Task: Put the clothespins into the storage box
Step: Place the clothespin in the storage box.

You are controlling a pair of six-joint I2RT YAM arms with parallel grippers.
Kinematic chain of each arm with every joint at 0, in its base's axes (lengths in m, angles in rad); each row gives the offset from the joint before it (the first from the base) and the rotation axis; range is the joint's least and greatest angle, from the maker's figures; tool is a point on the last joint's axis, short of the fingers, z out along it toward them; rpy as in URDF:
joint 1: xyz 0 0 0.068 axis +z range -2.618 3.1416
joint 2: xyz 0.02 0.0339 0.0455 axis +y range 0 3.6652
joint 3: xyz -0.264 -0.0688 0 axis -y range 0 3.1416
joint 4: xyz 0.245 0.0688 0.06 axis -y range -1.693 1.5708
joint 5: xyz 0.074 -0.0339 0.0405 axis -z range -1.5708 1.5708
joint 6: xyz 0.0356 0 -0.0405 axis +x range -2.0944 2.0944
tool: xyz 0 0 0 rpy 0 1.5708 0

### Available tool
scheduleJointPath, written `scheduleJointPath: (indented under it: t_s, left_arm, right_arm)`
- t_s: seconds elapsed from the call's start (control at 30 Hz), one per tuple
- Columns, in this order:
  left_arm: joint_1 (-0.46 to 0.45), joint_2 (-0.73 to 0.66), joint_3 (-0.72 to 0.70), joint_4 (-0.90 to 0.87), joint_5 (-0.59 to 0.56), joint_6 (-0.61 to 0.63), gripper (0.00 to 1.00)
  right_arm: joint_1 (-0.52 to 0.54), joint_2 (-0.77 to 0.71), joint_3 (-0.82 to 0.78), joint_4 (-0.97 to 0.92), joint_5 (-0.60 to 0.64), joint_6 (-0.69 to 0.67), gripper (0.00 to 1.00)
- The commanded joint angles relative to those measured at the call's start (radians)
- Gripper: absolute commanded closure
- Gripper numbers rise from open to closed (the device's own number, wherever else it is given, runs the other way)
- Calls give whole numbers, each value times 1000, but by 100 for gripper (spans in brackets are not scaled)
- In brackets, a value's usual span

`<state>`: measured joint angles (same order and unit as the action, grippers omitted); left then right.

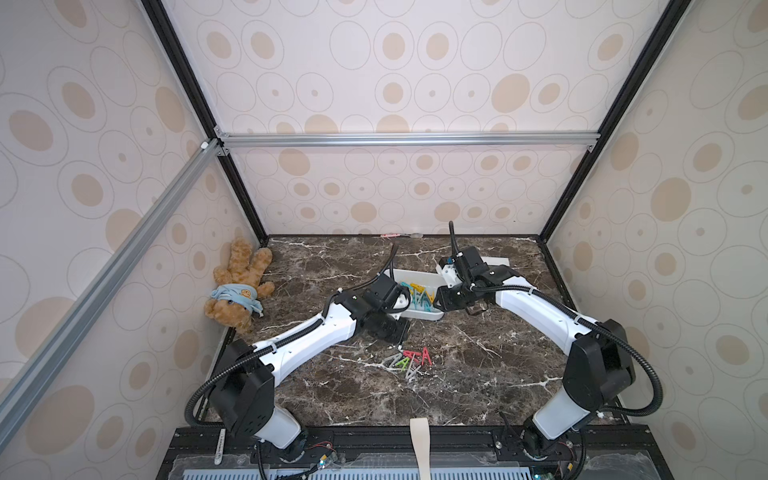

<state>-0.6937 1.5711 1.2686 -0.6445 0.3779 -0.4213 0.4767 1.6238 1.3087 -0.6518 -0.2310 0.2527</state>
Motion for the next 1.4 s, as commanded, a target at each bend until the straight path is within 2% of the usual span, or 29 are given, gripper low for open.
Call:
scheduleJointPath:
  t_s: [0.0, 0.17, 0.37, 0.5, 0.8, 1.13, 1.37]
  left_arm:
    - [52, 94, 117, 0, 26, 47, 99]
    - [93, 283, 312, 32, -14, 52, 98]
    - [138, 490, 527, 21, -89, 56, 98]
    - [170, 567, 596, 16, -89, 62, 97]
    - [221, 661, 632, 23, -103, 62, 96]
    - [249, 697, 631, 29, -123, 77, 90]
    - [249, 692, 630, 30, -120, 80, 74]
  right_arm:
    - [-1, -62, -20, -27, 12, -10, 69]
    - [-1, -115, -63, -29, 40, -14, 69]
    - [-1, -147, -110, 6, 3, 27, 69]
    - [-1, -171, -155, 33, 3, 44, 69]
    - [-1, -131, -152, 55, -42, 46, 69]
    - [-1, -108, -173, 103, -78, 69, 69]
    - [-1, -113, -181, 101, -82, 66, 68]
